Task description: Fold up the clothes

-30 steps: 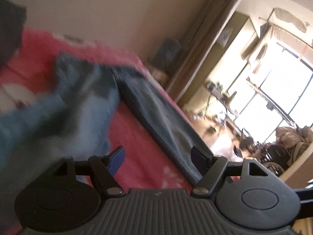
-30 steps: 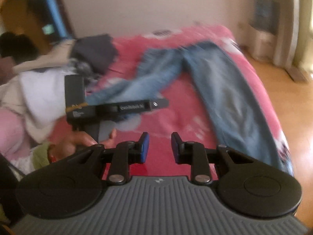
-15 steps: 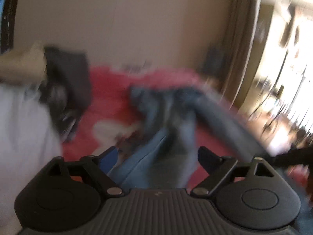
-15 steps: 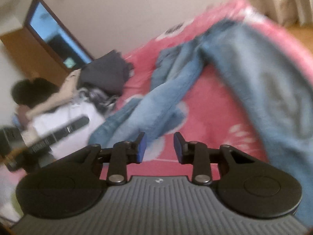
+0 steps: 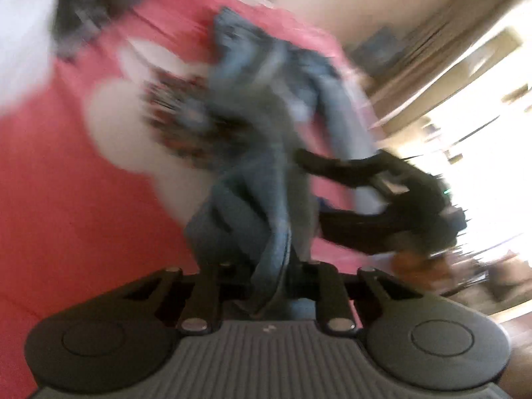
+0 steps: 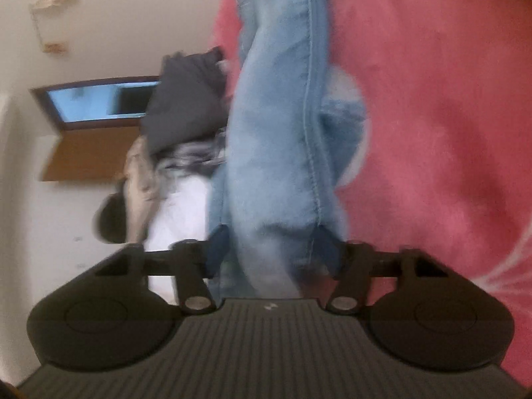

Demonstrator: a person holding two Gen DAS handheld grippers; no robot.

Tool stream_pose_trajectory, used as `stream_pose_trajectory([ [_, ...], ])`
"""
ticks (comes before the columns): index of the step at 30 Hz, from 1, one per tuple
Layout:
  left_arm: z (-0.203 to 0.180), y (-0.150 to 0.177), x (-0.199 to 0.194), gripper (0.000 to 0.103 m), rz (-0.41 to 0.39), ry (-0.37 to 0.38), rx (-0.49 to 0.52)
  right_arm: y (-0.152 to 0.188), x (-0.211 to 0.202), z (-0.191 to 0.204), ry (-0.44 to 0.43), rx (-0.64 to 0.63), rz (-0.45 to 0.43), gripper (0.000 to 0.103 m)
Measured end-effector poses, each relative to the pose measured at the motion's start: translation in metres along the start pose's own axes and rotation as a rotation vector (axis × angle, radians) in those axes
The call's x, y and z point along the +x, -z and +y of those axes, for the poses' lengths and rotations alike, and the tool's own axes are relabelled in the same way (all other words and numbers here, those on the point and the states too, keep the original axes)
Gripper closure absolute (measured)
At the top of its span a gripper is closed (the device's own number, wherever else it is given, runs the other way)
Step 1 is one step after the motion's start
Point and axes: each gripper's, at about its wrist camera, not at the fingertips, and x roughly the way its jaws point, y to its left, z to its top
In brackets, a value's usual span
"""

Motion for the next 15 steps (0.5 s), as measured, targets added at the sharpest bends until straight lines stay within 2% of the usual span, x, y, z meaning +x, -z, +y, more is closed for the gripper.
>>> stream_pose_trajectory([
  [2,-0.008,-0.003,-0.001,0.085,0.027,0.157,-0.093,0.001,-0.018,0.016,-0.058,-0.044,0.005,0.069],
  [4,-0.013,-0.005,0.004,0.082,0.056,0.297,-0.143,0.002,-0.044,0.035,-0.116,-0.101,0.001,0.069],
  [5,-0.012,-0.006,0.01,0.077,0.087,0.339,-0.151,0.002,-0.057,0.044,-0.127,-0.132,-0.006,0.069],
  [6,-0.009,-0.005,0.018,0.06,0.126,0.35,-0.146,0.002,-0.069,0.05,-0.122,-0.161,-0.014,0.068],
  [7,-0.007,-0.002,0.025,0.046,0.153,0.315,-0.126,0.001,-0.079,0.05,-0.088,-0.185,-0.017,0.066],
  [8,-0.004,0.002,0.031,0.042,0.168,0.245,-0.092,0.001,-0.087,0.05,-0.043,-0.208,-0.018,0.059],
  [9,-0.001,0.005,0.037,0.04,0.182,0.177,-0.057,0.002,-0.091,0.045,0.032,-0.223,-0.016,0.047],
  [10,0.002,0.006,0.039,0.04,0.19,0.126,-0.031,0.002,-0.093,0.039,0.123,-0.233,-0.013,0.044],
  [13,0.018,-0.003,0.032,0.039,0.171,0.037,-0.03,0.0,-0.099,0.019,0.328,-0.24,-0.007,0.043],
  [15,0.022,-0.023,0.039,0.036,0.145,-0.022,-0.009,-0.002,-0.107,0.015,0.32,-0.233,-0.022,0.043],
])
